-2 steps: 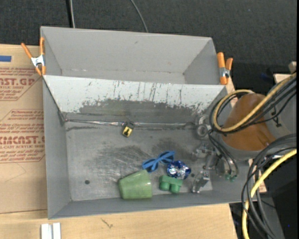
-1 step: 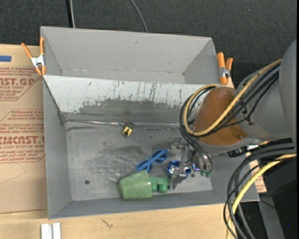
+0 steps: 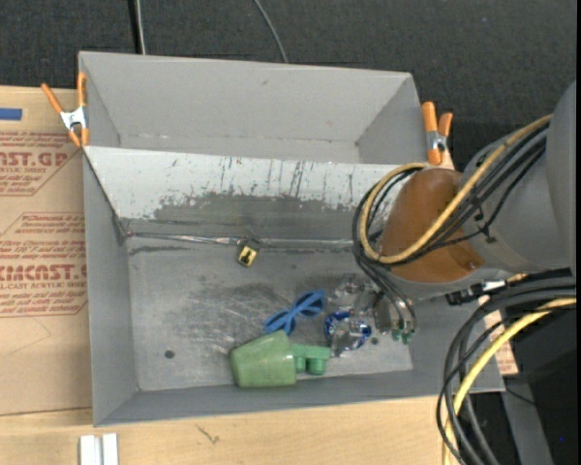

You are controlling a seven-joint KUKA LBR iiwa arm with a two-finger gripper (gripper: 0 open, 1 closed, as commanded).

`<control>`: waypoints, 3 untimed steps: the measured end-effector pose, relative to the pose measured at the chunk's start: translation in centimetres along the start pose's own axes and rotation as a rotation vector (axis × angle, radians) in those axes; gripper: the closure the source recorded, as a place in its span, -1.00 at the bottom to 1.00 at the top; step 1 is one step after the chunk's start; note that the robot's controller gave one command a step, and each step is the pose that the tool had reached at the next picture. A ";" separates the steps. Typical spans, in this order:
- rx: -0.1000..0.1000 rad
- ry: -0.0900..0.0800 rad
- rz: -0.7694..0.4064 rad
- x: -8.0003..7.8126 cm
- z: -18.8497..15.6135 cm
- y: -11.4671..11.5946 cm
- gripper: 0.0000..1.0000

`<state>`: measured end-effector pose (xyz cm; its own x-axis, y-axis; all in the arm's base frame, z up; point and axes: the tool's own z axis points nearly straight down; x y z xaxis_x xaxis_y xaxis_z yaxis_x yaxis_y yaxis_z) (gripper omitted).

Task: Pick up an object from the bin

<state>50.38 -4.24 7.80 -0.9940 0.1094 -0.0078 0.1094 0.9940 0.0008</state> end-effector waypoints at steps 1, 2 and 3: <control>-0.001 -0.001 -0.052 -0.8 -11.7 2.6 1.00; -0.001 -0.003 -0.017 -1.6 -20.0 3.4 1.00; 0.000 0.002 -0.183 -8.3 -20.0 4.3 1.00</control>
Offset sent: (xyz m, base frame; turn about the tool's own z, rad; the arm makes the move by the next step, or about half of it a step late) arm 0.0076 0.0236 0.1131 -0.0488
